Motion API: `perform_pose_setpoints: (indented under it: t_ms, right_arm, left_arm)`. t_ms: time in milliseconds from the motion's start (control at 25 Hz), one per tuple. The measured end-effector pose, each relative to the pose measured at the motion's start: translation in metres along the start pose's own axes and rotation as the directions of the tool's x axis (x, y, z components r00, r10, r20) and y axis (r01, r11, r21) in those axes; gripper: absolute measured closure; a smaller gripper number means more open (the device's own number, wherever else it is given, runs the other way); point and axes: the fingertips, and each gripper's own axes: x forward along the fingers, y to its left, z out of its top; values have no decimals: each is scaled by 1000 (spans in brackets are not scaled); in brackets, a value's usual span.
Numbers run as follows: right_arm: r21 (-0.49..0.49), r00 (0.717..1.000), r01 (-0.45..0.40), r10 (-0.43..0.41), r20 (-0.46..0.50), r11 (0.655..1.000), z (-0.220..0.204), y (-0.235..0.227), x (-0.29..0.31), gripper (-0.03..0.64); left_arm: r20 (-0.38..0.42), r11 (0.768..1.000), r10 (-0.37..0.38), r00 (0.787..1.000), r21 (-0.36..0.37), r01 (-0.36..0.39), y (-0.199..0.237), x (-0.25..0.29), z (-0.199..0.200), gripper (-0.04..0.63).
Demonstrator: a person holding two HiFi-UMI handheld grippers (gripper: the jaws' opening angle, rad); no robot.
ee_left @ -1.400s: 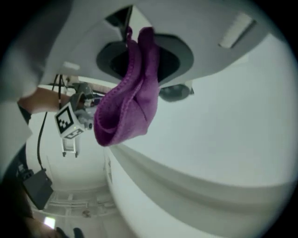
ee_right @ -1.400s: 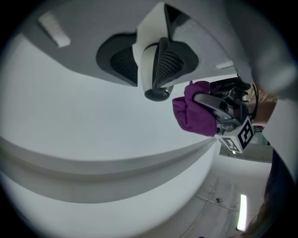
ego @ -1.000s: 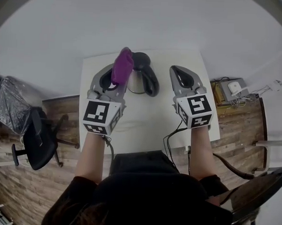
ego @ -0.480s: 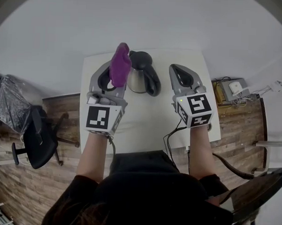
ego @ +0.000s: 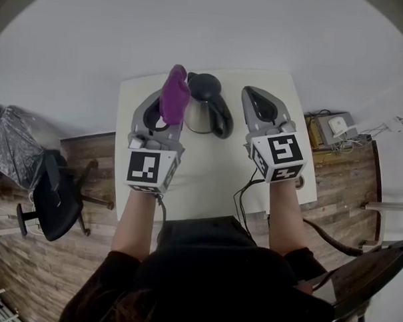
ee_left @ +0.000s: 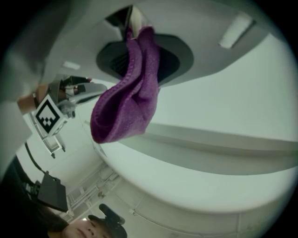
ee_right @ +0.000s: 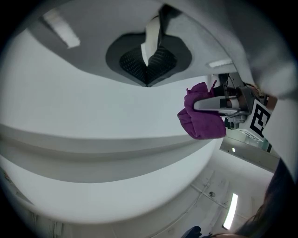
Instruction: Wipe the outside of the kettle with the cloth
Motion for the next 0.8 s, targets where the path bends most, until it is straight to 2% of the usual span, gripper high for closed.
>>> perform_pose_setpoints:
  t_ms: [240,520,800]
  right_arm:
    - [-28,1000,1,0,28,1000,13,5,7,615]
    - [-43,997,47,-44,67,998,26,0,12,617]
    - [-49,998,52,-50,44,997,19,2,17,617]
  left_arm:
    - [21,1000,17,1000,-6,-16,6,1,2,497]
    - [13,999,33,999,-24,-32,10,0,-2,497]
    - [-3,999,29,1000,-21,-29,15,1,-9,497]
